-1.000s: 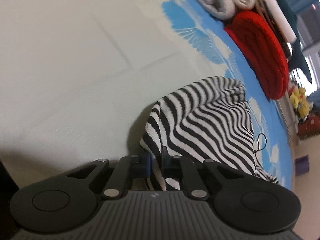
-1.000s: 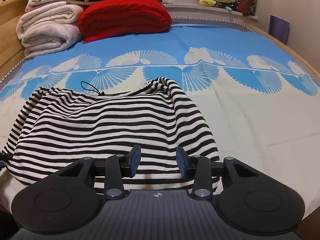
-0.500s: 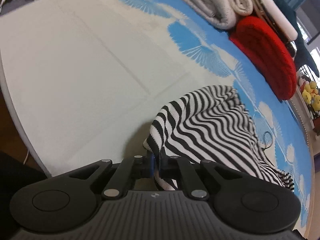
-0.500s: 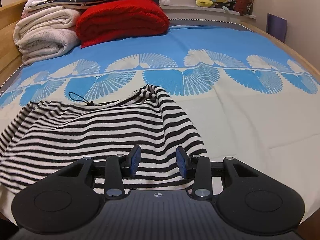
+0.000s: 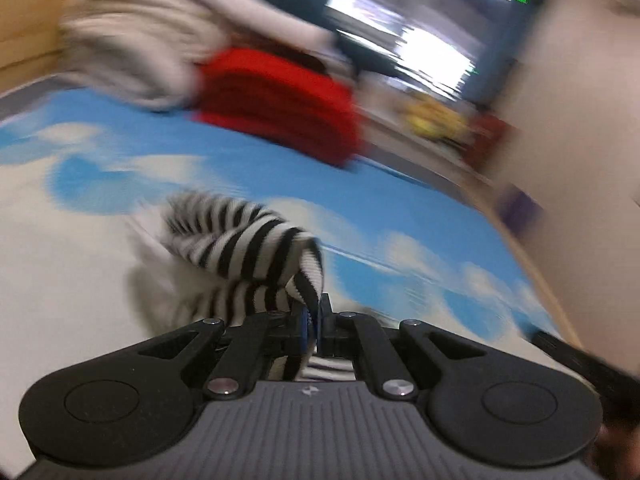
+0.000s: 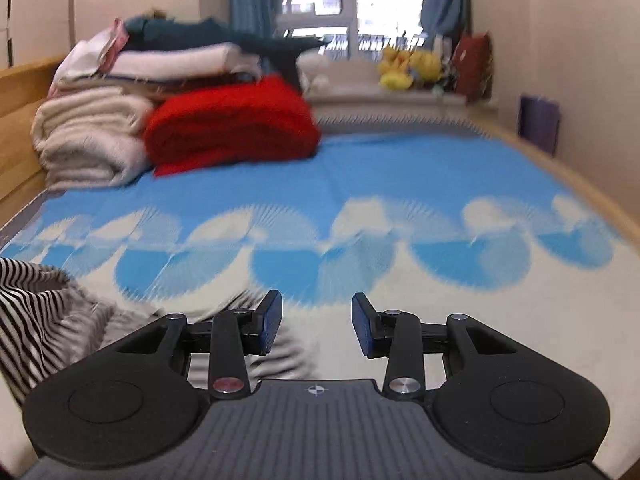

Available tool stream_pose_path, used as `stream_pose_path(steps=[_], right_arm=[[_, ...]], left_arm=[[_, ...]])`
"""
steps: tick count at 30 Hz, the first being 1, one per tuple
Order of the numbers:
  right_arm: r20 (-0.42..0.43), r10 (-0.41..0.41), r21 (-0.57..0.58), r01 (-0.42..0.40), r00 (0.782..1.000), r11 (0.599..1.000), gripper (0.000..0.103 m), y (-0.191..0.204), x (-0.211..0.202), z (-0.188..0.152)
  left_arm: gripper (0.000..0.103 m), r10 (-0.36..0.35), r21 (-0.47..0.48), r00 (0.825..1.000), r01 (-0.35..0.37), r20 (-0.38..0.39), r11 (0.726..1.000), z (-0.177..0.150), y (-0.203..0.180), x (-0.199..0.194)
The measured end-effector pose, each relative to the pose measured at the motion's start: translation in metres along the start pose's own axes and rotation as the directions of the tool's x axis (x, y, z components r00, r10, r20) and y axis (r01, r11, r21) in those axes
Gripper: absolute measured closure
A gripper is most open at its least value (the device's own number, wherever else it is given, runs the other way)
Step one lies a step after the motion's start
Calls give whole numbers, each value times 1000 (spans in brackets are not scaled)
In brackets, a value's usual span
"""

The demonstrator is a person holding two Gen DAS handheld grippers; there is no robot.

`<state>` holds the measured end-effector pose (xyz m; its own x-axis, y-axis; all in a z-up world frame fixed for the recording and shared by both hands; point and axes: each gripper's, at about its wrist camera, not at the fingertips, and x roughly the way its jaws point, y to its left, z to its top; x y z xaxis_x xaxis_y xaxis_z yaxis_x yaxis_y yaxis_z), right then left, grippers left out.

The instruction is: Fold small clothes

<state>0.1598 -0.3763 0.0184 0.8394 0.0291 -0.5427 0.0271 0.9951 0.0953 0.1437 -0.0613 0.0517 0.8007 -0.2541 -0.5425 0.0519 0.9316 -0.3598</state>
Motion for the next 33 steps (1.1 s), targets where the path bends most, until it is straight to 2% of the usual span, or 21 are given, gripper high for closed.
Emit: stream_pose_path(steps=[3,5,7,8,9,10,11,13,15,17,18,19,21,23,27,28,29,31,33], right_arm=[[-13,-39,94,40,999,995,64,-36,10,-15],[-93,-69,117,79,993,990,68,-50,19,-23],[-36,-55,123,59,998,991,69,-55,14,-21],[-21,-50,97,52,999,994,69,-54,13,-21],[-27,-46,73,48,999,996,69,-53,16,-23],[-50,-34,66,38,998,997,69,-53,21,-25],[-80,-10,81,17,997,997,68,-54,27,-26],[-139,67,134,-48,988,990,68,-56,40,-27],[-182,122,174,-90,976,981,65,-53,54,-26],[-219,174,211,-128,960,969,62,-46,68,-25],[-241,206,233,-150,948,961,62,-41,77,-25],[-256,232,248,-168,939,954,62,-36,82,-24],[-292,278,264,-202,915,943,60,-20,101,-24],[-314,301,274,-217,901,937,58,-7,113,-25],[-347,307,305,-203,886,931,60,7,137,-27],[-350,305,312,-197,885,929,67,8,141,-27],[-345,319,321,-208,883,924,99,8,143,-27],[-276,344,352,-239,898,905,101,2,134,-20],[-120,417,425,-333,901,842,101,-14,107,-7]], left_arm=[[100,-141,132,987,150,-74,980,-38,-77,23],[97,-214,207,955,256,-204,944,-75,-119,51],[94,-210,228,906,307,-368,924,-109,-142,85],[94,-183,235,892,299,-414,925,-121,-147,95],[94,-175,239,888,297,-426,925,-127,-148,97],[88,-190,239,890,307,-414,921,-128,-145,94],[76,-207,244,898,317,-389,917,-125,-139,87],[61,-202,277,929,292,-310,915,-118,-119,66],[56,-161,286,961,222,-224,932,-105,-93,50],[54,-80,240,982,121,-174,963,-92,-63,46],[52,-41,210,986,75,-160,975,-89,-48,45],[44,-1,171,988,28,-157,985,-84,-34,48],[41,49,91,981,-32,-185,995,-80,-11,56],[39,55,21,976,-52,-210,998,-79,4,63],[31,54,-41,966,-67,-251,997,-86,17,66],[27,51,-51,963,-67,-266,996,-89,19,69],[25,46,-65,959,-67,-280,996,-89,20,69],[25,34,-103,953,-67,-301,992,-92,27,72],[23,8,-128,949,-51,-315,991,-93,31,71]])
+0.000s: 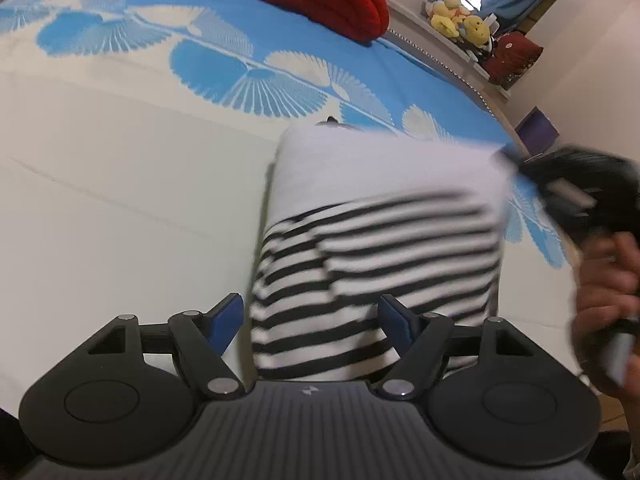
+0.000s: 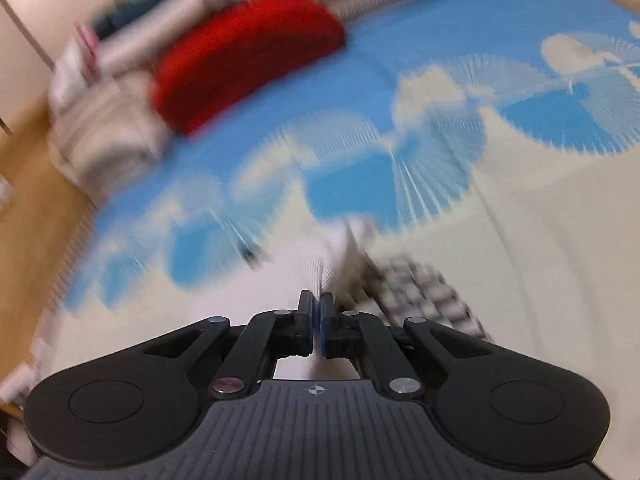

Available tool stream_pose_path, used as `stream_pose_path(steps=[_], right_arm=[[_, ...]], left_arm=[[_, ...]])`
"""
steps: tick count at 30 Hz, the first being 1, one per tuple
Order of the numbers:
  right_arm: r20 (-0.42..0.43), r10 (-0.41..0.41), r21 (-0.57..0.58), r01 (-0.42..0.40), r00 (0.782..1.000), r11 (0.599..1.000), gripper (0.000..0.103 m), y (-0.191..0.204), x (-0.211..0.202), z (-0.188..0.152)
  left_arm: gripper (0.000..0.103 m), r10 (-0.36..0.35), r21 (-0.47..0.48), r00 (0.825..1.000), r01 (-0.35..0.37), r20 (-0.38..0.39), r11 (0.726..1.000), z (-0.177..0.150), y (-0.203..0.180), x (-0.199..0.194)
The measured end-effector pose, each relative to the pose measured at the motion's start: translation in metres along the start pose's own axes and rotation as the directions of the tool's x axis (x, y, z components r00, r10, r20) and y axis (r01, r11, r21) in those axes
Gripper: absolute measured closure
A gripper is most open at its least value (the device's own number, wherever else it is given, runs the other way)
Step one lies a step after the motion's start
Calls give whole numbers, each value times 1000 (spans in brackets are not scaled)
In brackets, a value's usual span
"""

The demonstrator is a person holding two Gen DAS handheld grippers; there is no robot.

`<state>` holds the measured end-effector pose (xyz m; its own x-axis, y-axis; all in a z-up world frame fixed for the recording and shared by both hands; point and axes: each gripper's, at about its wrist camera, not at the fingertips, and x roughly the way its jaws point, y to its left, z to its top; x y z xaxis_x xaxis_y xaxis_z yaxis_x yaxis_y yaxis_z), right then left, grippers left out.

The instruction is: Fold small clothes

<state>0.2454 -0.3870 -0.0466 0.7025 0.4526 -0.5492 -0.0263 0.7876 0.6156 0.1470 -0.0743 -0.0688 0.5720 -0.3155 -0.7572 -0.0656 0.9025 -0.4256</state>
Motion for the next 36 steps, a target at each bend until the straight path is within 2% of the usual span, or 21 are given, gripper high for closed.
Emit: stream_pose_path(steps=[1,2,4,5,7,9,10,12,14,19,21,22,23,25,26,27,29,30,33,34,36], right_arm=[[65,73,30,-76,995,997,102,-2,-20,5],[97,84,34,-88,992,996,102,-5,-31,6],[79,-66,14,65,995,998,102,-19,-37,5],[10,-207,8,207,978,978,102,-33,-26,2],[-125,-332,65,341,935,938,102,-61,-4,-7],[-172,-320,81,337,932,938,102,-68,6,-12],[-165,-317,49,329,934,943,102,-63,8,-14],[-139,-313,-12,314,940,949,101,-50,8,-15],[-120,-310,-32,308,943,951,101,-45,7,-15],[-92,-322,-6,323,942,946,102,-47,2,-8],[-77,-331,-25,330,941,944,102,-44,2,-9],[-78,-343,-42,341,936,939,102,-43,3,-10],[-86,-361,-57,357,929,932,102,-43,6,-12],[-107,-431,-88,423,896,902,103,-44,12,-15],[-111,-495,-110,484,862,868,103,-48,14,-17],[-128,-518,-99,509,846,855,103,-54,14,-18],[-140,-457,15,463,878,886,103,-69,5,-14],[-111,-431,57,438,896,897,103,-72,-3,-10],[-10,-329,86,329,944,941,99,-68,-29,-3],[-8,-281,94,281,960,955,95,-67,-34,-3],[-60,-201,124,207,978,970,62,-70,-36,-7]], left_arm=[[18,-24,-5,1000,24,-13,1000,-1,1,2],[17,-48,0,998,48,-35,999,-3,2,5],[16,-59,53,993,64,-102,997,-10,-4,17],[16,-45,104,988,60,-147,993,-16,-8,26],[16,38,202,974,9,-225,979,-28,-13,43],[24,124,270,959,-52,-256,962,-36,-14,49],[28,124,274,962,-55,-241,960,-36,-14,43],[27,32,228,981,13,-193,974,-26,-11,23],[23,-49,185,988,76,-146,980,-13,-9,2],[23,-74,176,997,76,-19,982,26,-19,-13],[22,-24,243,998,38,-61,969,22,-17,12],[20,39,281,990,1,-138,960,12,-14,33],[19,88,289,970,-20,-225,957,-1,-5,55],[18,87,284,951,1,-297,959,-16,7,69],[18,91,330,955,7,-281,944,-19,5,66],[18,97,372,959,9,-266,928,-20,1,62],[19,70,373,963,34,-261,927,-14,0,54],[19,44,357,963,55,-264,932,-9,1,50],[19,-40,317,974,112,-225,942,13,0,28],[19,-62,293,977,122,-206,948,22,0,21],[19,-110,209,979,145,-171,967,44,2,16]])
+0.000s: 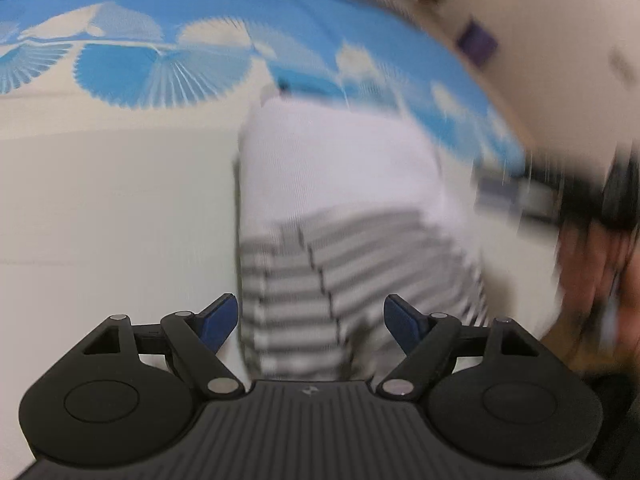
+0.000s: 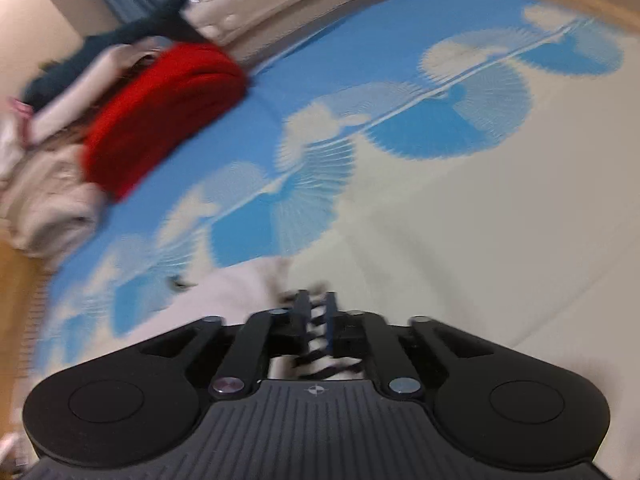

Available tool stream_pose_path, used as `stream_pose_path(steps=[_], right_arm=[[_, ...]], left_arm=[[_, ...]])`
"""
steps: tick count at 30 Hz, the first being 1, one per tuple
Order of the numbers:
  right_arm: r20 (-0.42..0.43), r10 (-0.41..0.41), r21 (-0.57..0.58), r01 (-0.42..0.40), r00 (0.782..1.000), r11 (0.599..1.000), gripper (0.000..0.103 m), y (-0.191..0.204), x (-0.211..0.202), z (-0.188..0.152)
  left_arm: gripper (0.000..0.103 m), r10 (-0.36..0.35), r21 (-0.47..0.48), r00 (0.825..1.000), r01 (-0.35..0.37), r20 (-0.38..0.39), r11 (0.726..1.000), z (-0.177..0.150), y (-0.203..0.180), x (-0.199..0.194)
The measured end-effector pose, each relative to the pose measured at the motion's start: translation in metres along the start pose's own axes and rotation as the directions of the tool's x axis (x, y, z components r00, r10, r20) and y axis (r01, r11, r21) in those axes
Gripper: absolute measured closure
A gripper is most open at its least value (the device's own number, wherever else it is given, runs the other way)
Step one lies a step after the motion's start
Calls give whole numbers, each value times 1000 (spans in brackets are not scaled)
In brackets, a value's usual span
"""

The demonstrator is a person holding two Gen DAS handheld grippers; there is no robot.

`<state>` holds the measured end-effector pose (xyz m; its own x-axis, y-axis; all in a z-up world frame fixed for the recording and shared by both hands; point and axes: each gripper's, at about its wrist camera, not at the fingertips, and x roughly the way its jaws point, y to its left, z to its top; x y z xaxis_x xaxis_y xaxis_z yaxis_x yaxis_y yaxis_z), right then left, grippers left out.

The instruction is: Fold small clothes

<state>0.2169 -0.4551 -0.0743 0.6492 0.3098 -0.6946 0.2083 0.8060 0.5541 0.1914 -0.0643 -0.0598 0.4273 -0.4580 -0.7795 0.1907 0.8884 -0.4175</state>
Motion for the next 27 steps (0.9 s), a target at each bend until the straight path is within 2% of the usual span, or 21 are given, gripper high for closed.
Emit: stream_pose_path(steps=[2,5,8,10,12,13,15,17,20,23,24,25,27], right_arm=[[-107,53,1,-53,993,999,58,-1,9,-9],[-211,65,-75,-82,975,994,60,7,20,-23],[-247,88,-142,-126,965,982,103,15,18,-32],[-209,98,-138,-128,973,982,103,10,7,-27],[-215,53,-63,-68,975,996,103,-9,8,-22],[-234,19,-37,-29,972,999,103,-16,12,-22],[-264,-29,-84,7,964,996,103,-14,19,-27],[-274,-39,-144,-1,961,990,103,-4,22,-32],[-268,-39,-139,2,963,990,94,3,24,-27],[-210,8,-117,-33,978,993,61,4,16,-21],[-198,9,-123,-34,980,992,55,6,15,-20],[-200,-3,-135,-25,980,991,55,7,19,-20],[-253,-64,-167,22,965,986,55,9,37,-26]], left_arm=[[18,-23,-82,999,25,33,996,20,10,1],[18,-9,-144,999,16,53,989,46,17,13],[18,-16,-196,1000,20,24,980,61,27,34],[18,-16,-229,1000,14,-6,973,68,29,50],[17,-27,-254,999,19,-28,967,72,38,67],[13,-42,-269,999,31,-33,963,72,45,77],[13,-76,-314,996,59,-42,947,73,56,95],[12,-116,-359,992,91,-50,929,72,66,109],[12,-196,-413,980,163,-38,896,71,76,124],[12,-247,-425,969,221,-7,878,70,79,134],[12,-252,-429,968,228,1,874,70,77,136],[13,-252,-427,968,231,8,874,70,75,137],[24,-215,-387,976,203,11,899,72,67,135]])
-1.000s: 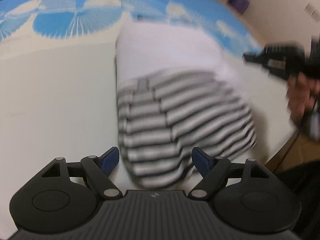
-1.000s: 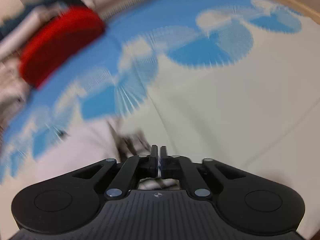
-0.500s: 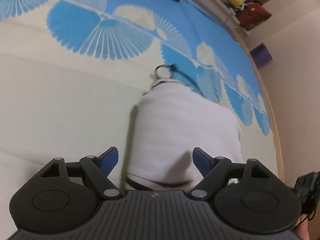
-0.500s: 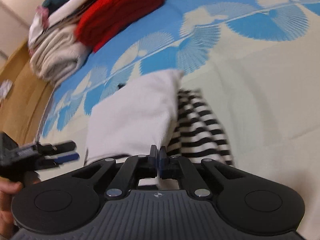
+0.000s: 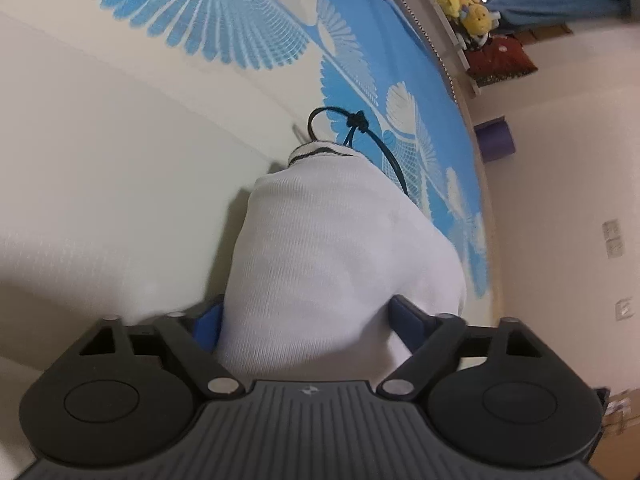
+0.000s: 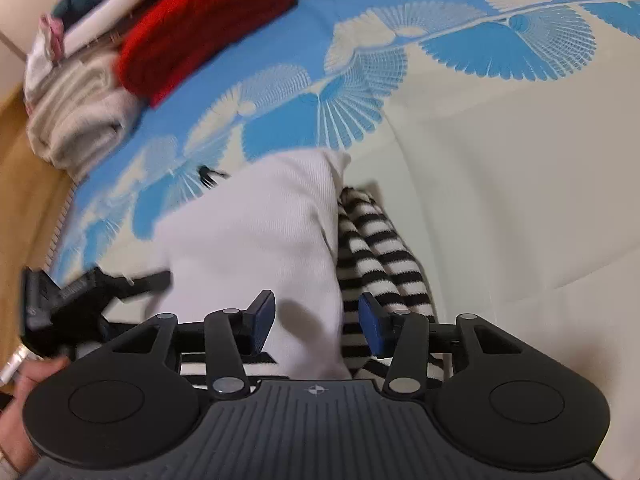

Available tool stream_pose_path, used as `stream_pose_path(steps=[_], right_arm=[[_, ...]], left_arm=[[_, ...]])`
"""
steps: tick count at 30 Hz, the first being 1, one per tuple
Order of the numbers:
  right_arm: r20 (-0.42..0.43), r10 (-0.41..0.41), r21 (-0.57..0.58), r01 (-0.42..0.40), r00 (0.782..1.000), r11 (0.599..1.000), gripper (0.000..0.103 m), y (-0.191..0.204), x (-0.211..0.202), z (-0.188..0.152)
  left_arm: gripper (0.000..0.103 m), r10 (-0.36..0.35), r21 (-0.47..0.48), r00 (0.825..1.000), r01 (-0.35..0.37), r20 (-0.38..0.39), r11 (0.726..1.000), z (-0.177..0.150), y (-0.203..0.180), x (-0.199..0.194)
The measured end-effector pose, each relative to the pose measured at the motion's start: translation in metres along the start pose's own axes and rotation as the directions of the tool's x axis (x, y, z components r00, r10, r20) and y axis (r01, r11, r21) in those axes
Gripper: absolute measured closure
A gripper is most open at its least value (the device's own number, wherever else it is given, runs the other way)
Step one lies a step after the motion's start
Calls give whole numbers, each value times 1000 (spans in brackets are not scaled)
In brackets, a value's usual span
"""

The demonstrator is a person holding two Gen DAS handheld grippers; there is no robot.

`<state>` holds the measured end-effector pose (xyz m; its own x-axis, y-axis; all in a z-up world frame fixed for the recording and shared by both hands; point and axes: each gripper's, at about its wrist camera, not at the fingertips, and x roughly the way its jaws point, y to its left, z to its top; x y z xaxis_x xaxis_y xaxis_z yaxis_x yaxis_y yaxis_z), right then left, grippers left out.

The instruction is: Fold small clothes

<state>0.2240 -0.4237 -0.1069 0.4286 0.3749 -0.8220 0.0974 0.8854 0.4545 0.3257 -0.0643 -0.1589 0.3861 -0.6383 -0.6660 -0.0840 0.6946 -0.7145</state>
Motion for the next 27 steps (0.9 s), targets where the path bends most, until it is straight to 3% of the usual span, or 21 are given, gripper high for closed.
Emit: stream_pose_path(steps=[2,3,5,11,15,17,18,20,21,27], right_arm=[[-42,-42,-30,41,998,999,58,6,13,0],[-40,-46,-43,44,998,998,73,10,16,0],[-34,-20,-42,18,999,999,93,19,19,4],[7,45,-69,-44,999,997,98,63,34,14],[62,119,-89,-113,991,990,98,110,46,26],[88,154,-94,-145,984,985,99,132,54,32],[97,161,-102,-151,982,983,99,142,58,34],[104,160,-117,-148,982,982,99,159,67,37],[101,148,-123,-135,984,983,99,166,73,38],[75,38,-155,-26,996,988,99,181,105,43]], left_arm=[[50,19,54,1000,-20,23,998,-2,-9,-8],[52,15,77,999,-17,29,997,-2,-14,-15],[57,8,157,999,-17,52,987,2,-28,-31],[57,49,307,988,-92,144,947,41,-50,-92],[57,106,322,975,-165,193,932,84,-37,-132],[45,145,313,967,-207,209,927,103,-23,-147],[39,189,294,955,-253,231,922,112,-14,-153],[33,297,224,905,-372,306,901,120,3,-170],[33,314,207,897,-387,312,899,120,8,-178],[33,279,318,941,-329,194,889,66,13,-199]])
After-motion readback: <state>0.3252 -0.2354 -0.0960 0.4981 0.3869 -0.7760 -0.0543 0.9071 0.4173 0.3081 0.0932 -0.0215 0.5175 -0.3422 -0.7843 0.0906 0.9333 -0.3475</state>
